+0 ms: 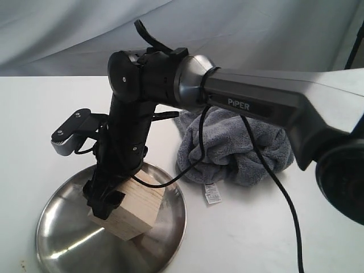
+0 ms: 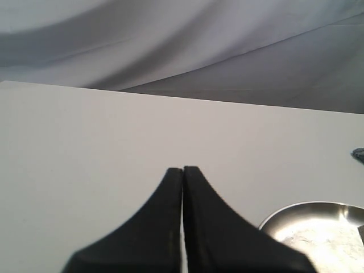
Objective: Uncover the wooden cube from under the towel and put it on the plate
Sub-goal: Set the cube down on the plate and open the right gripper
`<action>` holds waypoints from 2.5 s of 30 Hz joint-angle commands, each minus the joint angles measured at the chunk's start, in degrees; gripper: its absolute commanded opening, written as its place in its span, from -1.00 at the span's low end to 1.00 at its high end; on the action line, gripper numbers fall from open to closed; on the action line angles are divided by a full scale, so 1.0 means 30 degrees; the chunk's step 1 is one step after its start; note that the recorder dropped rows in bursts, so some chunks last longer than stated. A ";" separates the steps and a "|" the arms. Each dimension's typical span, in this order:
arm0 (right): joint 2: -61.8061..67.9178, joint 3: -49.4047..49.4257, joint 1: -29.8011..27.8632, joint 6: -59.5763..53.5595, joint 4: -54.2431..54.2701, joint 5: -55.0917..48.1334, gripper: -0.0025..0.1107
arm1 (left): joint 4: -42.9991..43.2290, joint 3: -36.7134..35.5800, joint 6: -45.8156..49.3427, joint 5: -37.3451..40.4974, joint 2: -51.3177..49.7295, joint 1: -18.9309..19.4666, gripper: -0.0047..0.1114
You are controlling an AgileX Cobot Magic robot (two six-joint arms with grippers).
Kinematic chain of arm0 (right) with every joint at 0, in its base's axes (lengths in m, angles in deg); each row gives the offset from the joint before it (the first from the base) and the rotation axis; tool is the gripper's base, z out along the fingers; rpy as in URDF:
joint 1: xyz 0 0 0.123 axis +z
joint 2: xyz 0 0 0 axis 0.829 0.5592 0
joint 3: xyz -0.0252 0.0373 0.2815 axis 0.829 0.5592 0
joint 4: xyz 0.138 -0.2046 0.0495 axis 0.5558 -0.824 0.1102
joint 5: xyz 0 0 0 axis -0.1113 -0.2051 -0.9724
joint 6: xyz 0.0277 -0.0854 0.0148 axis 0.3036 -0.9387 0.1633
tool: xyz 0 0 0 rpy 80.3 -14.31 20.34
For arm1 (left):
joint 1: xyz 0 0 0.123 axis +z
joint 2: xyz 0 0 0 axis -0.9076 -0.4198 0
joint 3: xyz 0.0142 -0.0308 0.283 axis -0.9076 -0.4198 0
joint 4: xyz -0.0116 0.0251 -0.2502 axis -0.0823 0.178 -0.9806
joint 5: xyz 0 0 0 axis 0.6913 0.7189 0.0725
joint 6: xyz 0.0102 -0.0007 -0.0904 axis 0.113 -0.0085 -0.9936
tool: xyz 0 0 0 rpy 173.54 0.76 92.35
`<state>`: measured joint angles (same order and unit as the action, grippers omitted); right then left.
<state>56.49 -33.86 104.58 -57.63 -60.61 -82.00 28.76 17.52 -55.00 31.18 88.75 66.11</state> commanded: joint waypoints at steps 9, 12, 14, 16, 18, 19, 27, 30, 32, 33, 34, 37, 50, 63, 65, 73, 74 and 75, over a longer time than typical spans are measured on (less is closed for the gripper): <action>-0.0013 0.0186 0.0000 -0.0150 0.1208 0.1585 -0.96 | -0.0154 -0.0086 -0.0094 -0.0136 0.0098 0.0035 -0.88; -0.0013 0.0186 0.0000 -0.0150 0.1812 0.2379 -0.79 | -0.0154 -0.0086 -0.0094 -0.0136 0.0098 0.0035 -0.88; -0.0013 0.0186 0.0000 -0.0150 0.1812 0.2985 -0.47 | -0.0154 -0.0086 -0.0094 -0.0136 0.0098 0.0035 -0.88; -0.0013 0.0186 0.0000 -0.0150 0.1812 0.3126 -0.25 | -0.0154 -0.0086 -0.0094 -0.0136 0.0098 0.0035 -0.88; -0.0013 0.0186 0.0000 -0.0150 0.1812 0.3152 -0.02 | -0.0154 -0.0086 -0.0094 -0.0136 0.0098 0.0035 -0.88; -0.0013 0.0186 0.0000 -0.0150 0.1812 0.3152 0.05 | -0.0154 -0.0086 -0.0094 -0.0136 0.0098 0.0035 -0.88; -0.0013 0.0186 0.0000 -0.0150 0.1812 0.1914 0.46 | -0.0154 -0.0086 -0.0094 -0.0136 0.0098 0.0035 -0.88; -0.0013 0.0186 0.0000 -0.0232 0.1734 0.1536 0.52 | -0.0154 -0.0086 -0.0094 -0.0136 0.0098 0.0035 -0.88; -0.0013 0.0186 0.0000 -0.0232 0.1472 0.1536 0.54 | -0.0154 -0.0086 -0.0094 -0.0136 0.0098 0.0035 -0.88; -0.0013 0.0186 0.0000 -0.0232 0.1353 0.1423 0.55 | -0.0154 -0.0086 -0.0094 -0.0136 0.0098 0.0035 -0.88; -0.0013 0.0186 0.0000 -0.0232 0.1230 0.1352 0.56 | -0.0154 -0.0086 -0.0094 -0.0136 0.0098 0.0035 -0.88; -0.0064 0.0186 0.0000 -0.0277 0.0787 0.1320 0.58 | -0.0154 -0.0086 -0.0094 -0.0136 0.0098 0.0035 -0.88; -0.1549 0.0186 0.0000 -0.0370 0.0736 0.1755 0.58 | -0.0154 -0.0086 -0.0094 -0.0136 0.0098 0.0035 -0.88; -0.1707 0.0186 0.0000 -0.0370 -0.3598 -0.1394 0.58 | -0.0154 -0.0086 -0.0094 -0.0136 0.0098 0.0035 -0.88; -0.1748 0.0186 0.0000 -0.0370 -0.4523 -0.1394 0.58 | -0.0154 -0.0086 -0.0094 -0.0136 0.0098 0.0035 -0.88; -0.1748 0.0186 0.0000 -0.0299 -0.4744 -0.1394 0.50 | -0.0154 -0.0086 -0.0094 -0.0136 0.0098 0.0035 -0.88; -0.1792 0.0186 0.0000 -0.0299 -0.4744 -0.1352 0.48 | -0.0154 -0.0086 -0.0094 -0.0136 0.0098 0.0035 -0.88; -0.1792 0.0186 0.0000 -0.0299 -0.4744 -0.1122 0.45 | -0.0154 -0.0086 -0.0094 -0.0136 0.0098 0.0035 -0.88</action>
<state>51.89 -33.40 104.58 -58.53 -74.11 -85.94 28.76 17.52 -55.00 31.18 88.75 66.11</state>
